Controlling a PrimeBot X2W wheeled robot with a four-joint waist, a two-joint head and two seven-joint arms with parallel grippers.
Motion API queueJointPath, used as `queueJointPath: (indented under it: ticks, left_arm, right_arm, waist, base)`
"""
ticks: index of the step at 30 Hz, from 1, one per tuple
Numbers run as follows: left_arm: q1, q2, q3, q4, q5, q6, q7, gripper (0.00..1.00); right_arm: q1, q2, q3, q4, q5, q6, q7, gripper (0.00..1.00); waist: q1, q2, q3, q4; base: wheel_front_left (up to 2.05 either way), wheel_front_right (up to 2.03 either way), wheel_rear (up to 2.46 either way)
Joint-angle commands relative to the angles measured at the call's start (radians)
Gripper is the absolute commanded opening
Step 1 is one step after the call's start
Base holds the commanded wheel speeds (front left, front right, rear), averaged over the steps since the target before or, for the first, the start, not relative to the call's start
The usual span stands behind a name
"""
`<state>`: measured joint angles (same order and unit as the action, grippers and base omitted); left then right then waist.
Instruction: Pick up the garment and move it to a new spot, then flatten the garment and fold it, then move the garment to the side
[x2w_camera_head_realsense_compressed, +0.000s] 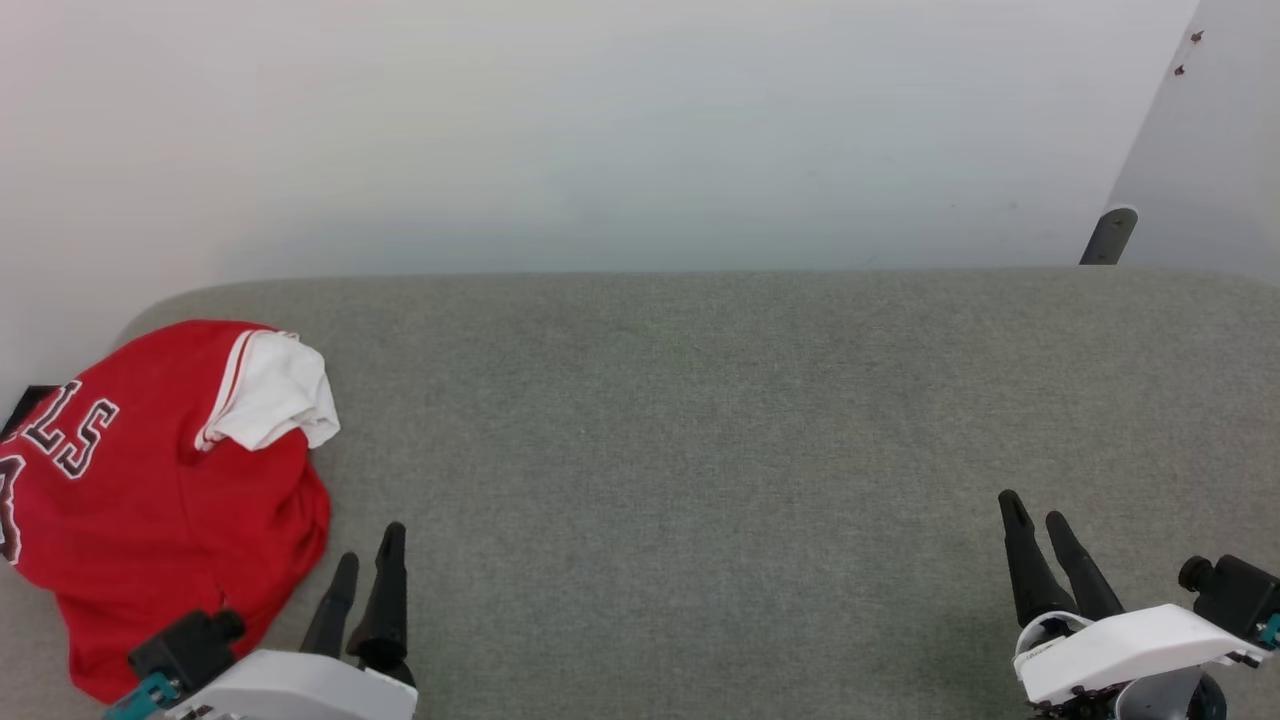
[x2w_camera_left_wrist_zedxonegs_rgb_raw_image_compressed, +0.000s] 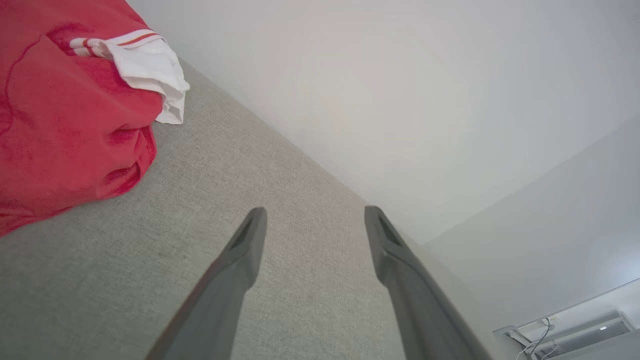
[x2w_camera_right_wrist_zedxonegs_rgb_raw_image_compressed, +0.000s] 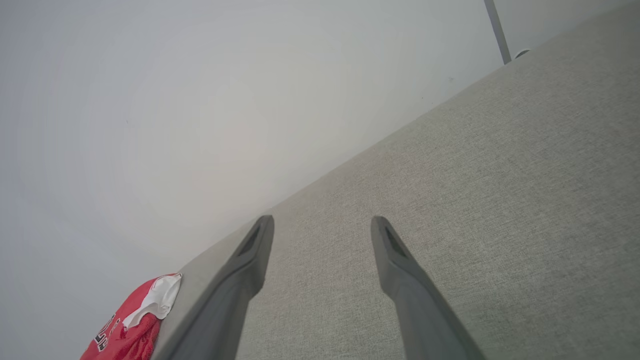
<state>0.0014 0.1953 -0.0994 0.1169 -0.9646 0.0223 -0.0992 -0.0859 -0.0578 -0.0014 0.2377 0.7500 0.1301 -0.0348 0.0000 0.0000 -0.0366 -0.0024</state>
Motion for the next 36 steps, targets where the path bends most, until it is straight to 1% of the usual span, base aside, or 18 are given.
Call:
queueJointPath:
  ticks: [1,15,36]
  left_arm:
    - [-0.006,0.013,-0.005,-0.018,0.044,0.008,-0.010,1.00]
    - [0.016,0.031,-0.021,-0.048,0.215,0.025,-0.049,1.00]
    - [0.038,0.055,-0.052,-0.071,0.388,0.026,-0.097,1.00]
  right_arm:
    - [-0.004,0.000,-0.005,-0.018,-0.052,0.000,-0.002,1.00]
    - [0.003,0.006,-0.010,-0.046,-0.234,0.001,-0.009,1.00]
    - [0.009,0.008,-0.011,-0.063,-0.427,0.001,-0.029,1.00]
  waist:
    - [0.0000,0.0000,-0.002,0.000]
    - [0.0000,0.0000,-0.015,-0.001]
    - [0.0000,0.0000,-0.033,-0.006]
  base:
    - [0.00,0.00,0.00]
    - [0.00,0.00,0.00]
    - [0.00,0.00,0.00]
